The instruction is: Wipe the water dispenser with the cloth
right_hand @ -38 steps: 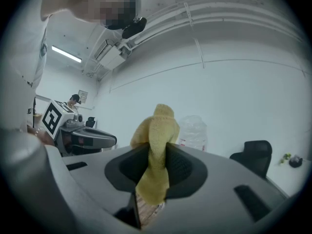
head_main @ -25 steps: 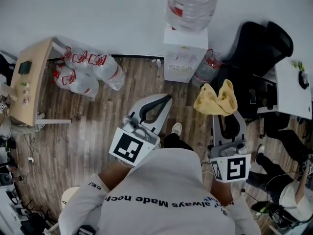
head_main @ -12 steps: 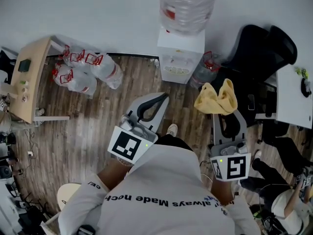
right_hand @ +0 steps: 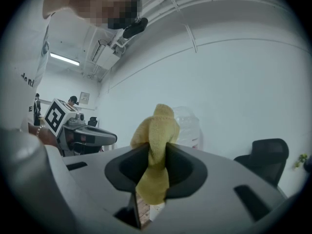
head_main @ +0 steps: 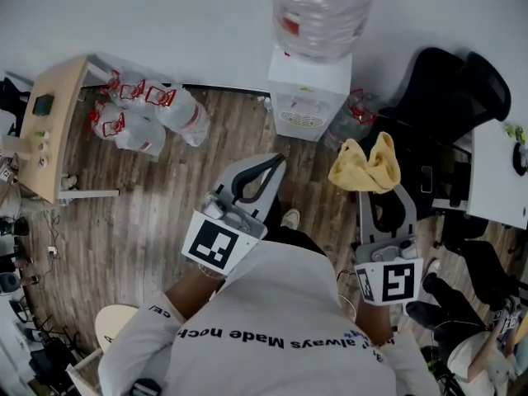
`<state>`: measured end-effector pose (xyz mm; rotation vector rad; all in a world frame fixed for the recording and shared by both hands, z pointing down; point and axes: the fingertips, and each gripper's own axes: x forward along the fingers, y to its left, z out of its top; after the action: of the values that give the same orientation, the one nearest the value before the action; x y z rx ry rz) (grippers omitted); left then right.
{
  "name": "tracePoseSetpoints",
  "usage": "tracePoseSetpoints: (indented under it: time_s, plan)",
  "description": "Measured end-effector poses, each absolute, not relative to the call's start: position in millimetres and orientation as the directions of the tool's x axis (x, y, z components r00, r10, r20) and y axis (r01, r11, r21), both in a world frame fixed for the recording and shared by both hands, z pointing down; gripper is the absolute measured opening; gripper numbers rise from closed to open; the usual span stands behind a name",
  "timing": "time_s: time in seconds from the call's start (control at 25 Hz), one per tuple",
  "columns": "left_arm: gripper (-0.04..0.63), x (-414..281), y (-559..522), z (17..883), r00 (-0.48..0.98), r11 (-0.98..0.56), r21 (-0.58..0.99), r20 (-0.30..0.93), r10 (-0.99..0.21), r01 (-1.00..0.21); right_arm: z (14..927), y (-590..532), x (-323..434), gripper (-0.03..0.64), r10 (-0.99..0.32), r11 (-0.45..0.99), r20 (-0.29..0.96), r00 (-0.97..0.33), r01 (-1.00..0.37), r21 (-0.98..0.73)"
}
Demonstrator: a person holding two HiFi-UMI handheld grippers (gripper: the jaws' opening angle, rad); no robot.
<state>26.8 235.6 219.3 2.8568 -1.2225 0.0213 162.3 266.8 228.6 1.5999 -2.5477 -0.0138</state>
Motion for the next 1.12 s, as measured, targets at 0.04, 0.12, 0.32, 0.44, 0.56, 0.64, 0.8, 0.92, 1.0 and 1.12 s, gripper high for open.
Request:
tracePoseSetpoints:
  time_s: [0.04, 0.12, 0.32, 0.44, 0.56, 0.64, 0.8, 0.92, 1.0, 1.12]
  plan:
    - [0.02, 25.4, 231.1, 219.5, 0.688, -0.687, 0.03, 0.025, -0.726, -0.726, 229.1, 262.2, 161.0, 0.101, -0.896, 0.439, 0.109, -0.43, -0.895, 0.078]
    - [0.02, 21.8, 219.5, 220.6, 0.683, -0.682, 0.035, 0.023, -0.73, -0.731, 229.9, 251.3, 156.7, 0.101, -0.894, 0.444, 0.113, -0.434, -0.892, 0.081]
    - [0.02, 14.2, 185.0, 223.7, 0.681, -0.68, 0.035, 0.024, -0.732, -0.732, 231.4, 217.2, 145.5, 0.101, -0.888, 0.455, 0.121, -0.443, -0.885, 0.098]
    - [0.02, 7.2, 160.6, 224.6, 0.682, -0.682, 0.035, 0.021, -0.731, -0.731, 231.5, 191.9, 138.3, 0.101, -0.889, 0.454, 0.123, -0.442, -0.885, 0.106]
    - [0.02, -1.5, 134.0, 223.1, 0.685, -0.684, 0.039, 0.021, -0.728, -0.728, 229.1, 165.8, 129.0, 0.101, -0.889, 0.454, 0.126, -0.441, -0.884, 0.111]
    - [0.02, -7.1, 115.0, 220.6, 0.688, -0.687, 0.038, 0.016, -0.725, -0.725, 227.2, 147.6, 121.9, 0.101, -0.888, 0.456, 0.128, -0.442, -0.882, 0.117]
    - [0.02, -19.1, 74.7, 214.8, 0.697, -0.697, 0.035, -0.001, -0.717, -0.716, 223.6, 108.3, 106.0, 0.101, -0.889, 0.455, 0.128, -0.44, -0.881, 0.13]
    - [0.02, -28.7, 47.0, 212.4, 0.709, -0.709, 0.031, -0.001, -0.705, -0.705, 219.9, 80.5, 94.8, 0.101, -0.894, 0.446, 0.125, -0.431, -0.885, 0.137]
    - [0.02, -33.8, 30.2, 211.2, 0.717, -0.717, 0.031, -0.002, -0.697, -0.696, 217.7, 63.9, 87.9, 0.101, -0.897, 0.439, 0.122, -0.425, -0.887, 0.142]
    - [0.02, -40.1, 8.5, 211.5, 0.73, -0.73, 0.029, -0.005, -0.683, -0.683, 216.9, 43.1, 78.0, 0.101, -0.902, 0.428, 0.118, -0.414, -0.892, 0.145]
